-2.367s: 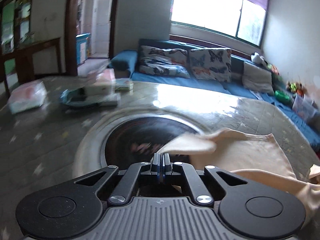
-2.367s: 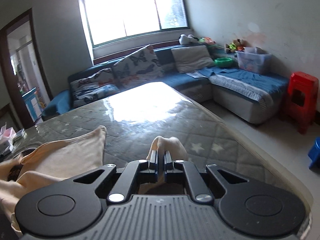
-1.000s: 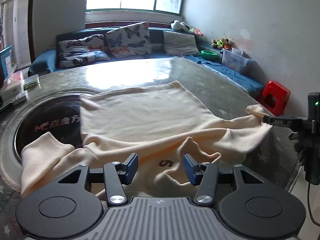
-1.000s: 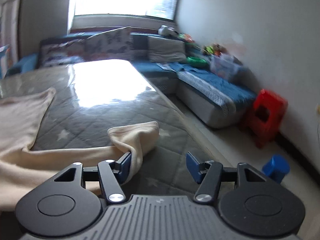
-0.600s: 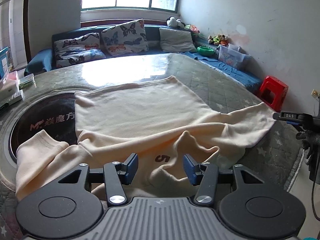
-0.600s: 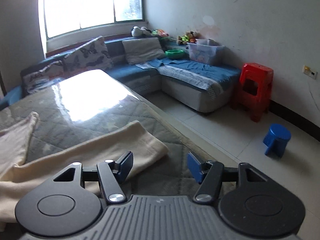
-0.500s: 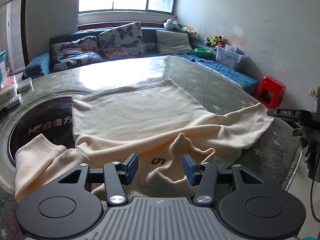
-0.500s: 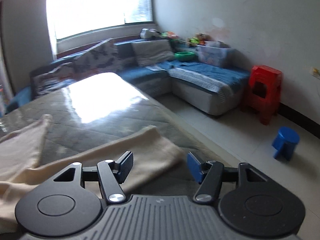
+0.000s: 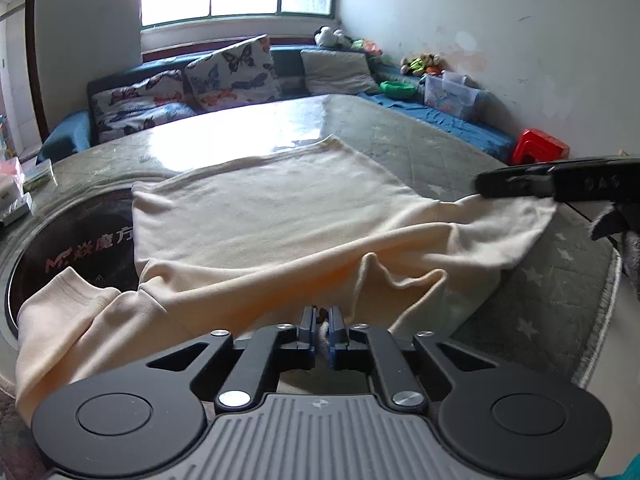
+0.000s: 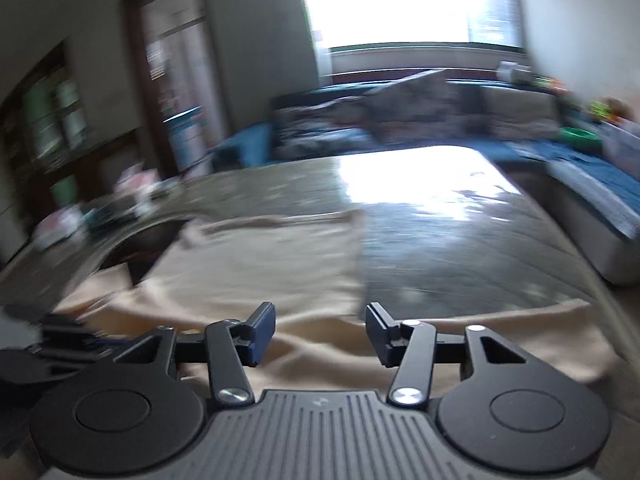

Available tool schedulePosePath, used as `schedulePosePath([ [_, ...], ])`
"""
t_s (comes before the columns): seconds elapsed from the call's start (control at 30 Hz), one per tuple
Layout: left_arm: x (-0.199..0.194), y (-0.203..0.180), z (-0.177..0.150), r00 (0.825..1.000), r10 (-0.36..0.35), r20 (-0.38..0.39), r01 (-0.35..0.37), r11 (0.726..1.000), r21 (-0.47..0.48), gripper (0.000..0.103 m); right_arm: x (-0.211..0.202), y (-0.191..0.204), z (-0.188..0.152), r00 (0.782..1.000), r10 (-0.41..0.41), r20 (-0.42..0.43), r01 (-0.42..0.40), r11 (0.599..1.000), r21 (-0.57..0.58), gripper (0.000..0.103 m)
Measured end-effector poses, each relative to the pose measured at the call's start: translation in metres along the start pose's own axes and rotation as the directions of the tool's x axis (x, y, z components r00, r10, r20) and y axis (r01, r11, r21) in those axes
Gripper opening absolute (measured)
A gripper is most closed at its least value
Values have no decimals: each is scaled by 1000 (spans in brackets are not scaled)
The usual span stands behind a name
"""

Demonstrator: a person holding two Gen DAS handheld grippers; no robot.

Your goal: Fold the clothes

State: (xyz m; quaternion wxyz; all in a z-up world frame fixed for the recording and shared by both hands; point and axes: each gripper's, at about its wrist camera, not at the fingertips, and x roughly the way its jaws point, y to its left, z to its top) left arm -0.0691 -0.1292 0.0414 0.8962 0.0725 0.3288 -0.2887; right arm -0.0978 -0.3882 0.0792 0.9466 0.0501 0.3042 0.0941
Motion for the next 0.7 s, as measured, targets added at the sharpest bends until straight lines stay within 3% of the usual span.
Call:
schedulePosePath([
  [0.13, -10, 0, -5, 1000, -19, 13, 19, 1000, 6, 5, 7, 41, 0, 991, 114, -70, -124, 980, -158, 40],
  [0.23, -23, -1, -11, 999, -43, 20, 43, 999, -2, 5, 12, 66, -8, 981, 141, -133, -170, 955, -244, 34],
  [0.4, -32, -4, -18, 998, -63, 25, 63, 998, -5, 5, 18, 87, -32, 967, 144, -210, -209, 919, -333, 32],
  [0.53, -29, -7, -19, 997, -75, 23, 75, 997, 14, 5, 19, 95, -47, 964, 112, -239, -201, 900, -387, 14],
  [0.7, -24, -12, -19, 996, -83, 24, 81, 996, 49, 6, 7, 97, -57, 966, 88, -241, -190, 877, -441, 6],
])
